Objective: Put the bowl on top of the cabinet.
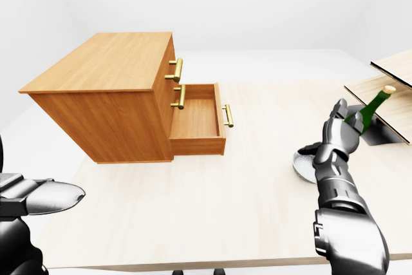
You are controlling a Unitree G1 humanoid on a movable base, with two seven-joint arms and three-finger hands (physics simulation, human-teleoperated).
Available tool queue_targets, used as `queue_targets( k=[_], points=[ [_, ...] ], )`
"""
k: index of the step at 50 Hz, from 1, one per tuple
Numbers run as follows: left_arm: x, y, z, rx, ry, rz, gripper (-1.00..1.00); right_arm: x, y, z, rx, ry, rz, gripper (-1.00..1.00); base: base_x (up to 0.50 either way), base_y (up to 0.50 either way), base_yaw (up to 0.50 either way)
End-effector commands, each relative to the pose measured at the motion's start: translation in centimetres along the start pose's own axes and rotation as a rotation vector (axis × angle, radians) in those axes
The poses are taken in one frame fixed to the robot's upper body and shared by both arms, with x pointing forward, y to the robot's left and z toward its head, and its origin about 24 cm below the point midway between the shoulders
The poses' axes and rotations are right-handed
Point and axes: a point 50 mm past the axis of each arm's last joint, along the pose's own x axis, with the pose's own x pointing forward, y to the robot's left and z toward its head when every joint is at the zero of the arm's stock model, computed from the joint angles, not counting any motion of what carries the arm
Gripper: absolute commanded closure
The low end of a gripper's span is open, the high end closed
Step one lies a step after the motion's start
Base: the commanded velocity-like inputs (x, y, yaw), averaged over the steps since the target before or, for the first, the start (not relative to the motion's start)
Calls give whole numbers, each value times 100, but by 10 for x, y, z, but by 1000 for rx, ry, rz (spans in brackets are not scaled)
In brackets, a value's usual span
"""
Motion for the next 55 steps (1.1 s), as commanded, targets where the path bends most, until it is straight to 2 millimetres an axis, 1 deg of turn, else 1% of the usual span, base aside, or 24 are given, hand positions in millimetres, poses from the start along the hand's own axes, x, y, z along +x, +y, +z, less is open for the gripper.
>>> queue_targets(
  k=[1, 21, 47, 55],
  points=[
    [0, 0, 0, 0, -2, -1, -100, -2, 3, -2, -18, 4, 2, -100, 0, 0, 0],
    [-1, -1, -1, 18, 6, -9, -100, -4, 5, -7, -43, 10, 1, -100, 0, 0, 0],
    [-1, -1, -1, 7, 9, -6, -100, -10, 14, -14, -74, 25, 36, -100, 0, 0, 0],
    [-2, -2, -2, 17, 13, -12, -100, -9, 12, -14, -70, 26, 30, -100, 0, 0, 0]
  ],
)
